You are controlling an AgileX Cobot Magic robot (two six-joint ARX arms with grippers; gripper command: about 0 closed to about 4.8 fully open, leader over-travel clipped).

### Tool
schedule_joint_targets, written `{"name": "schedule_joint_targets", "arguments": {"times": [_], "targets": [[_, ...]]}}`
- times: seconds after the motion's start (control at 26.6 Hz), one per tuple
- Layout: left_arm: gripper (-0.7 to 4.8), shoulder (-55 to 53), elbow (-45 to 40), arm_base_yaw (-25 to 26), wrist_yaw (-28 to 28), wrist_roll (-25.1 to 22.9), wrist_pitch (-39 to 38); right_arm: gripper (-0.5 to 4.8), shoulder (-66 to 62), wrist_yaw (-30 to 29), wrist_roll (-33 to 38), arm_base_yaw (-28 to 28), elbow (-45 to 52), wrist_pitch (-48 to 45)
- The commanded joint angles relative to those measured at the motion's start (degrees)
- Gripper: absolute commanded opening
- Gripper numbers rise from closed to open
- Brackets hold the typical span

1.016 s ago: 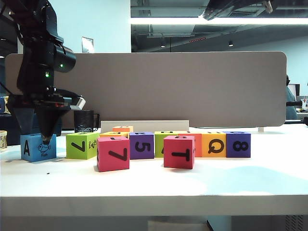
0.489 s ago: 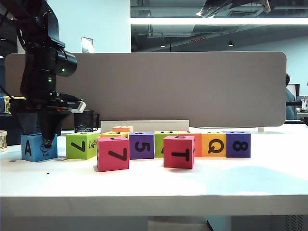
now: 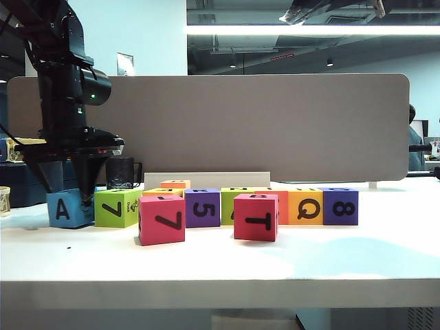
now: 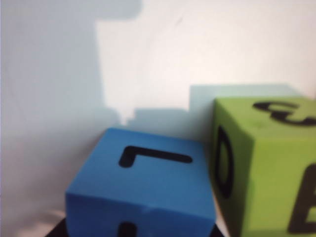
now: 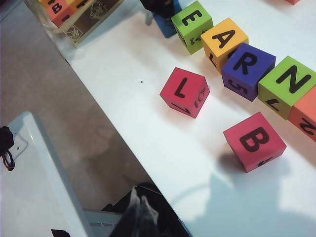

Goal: Select the appropriate blocks from the scattered letter blocks on the table and arrange them in a row to spell out "LEARNING".

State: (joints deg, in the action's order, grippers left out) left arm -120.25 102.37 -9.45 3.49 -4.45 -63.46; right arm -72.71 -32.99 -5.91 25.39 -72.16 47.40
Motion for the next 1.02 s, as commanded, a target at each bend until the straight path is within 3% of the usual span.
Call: {"name": "schedule_joint_targets", "arguments": {"times": [0.04, 0.49, 0.6, 1.02], "targets": [[2.32, 0.2, 0.1, -0.2, 1.8, 3.6, 2.8, -0.01, 0.2, -0.3, -0.1, 0.1, -0.2, -0.7], [2.52, 0.2, 0.1, -0.5, 1.9, 6.6, 3.7, -0.01, 0.2, -0.3, -0.1, 0.1, -0.2, -0.7], [3.47, 0.2, 0.1, -0.5, 1.9, 6.6, 2.8, -0.01, 0.2, -0.3, -0.1, 0.1, -0.2, -0.7], [3.47, 1.4, 0.2, -0.5, 1.4, 6.4, 1.8, -0.01, 0.2, -0.2, -0.1, 0.1, -0.2, -1.1]]}}
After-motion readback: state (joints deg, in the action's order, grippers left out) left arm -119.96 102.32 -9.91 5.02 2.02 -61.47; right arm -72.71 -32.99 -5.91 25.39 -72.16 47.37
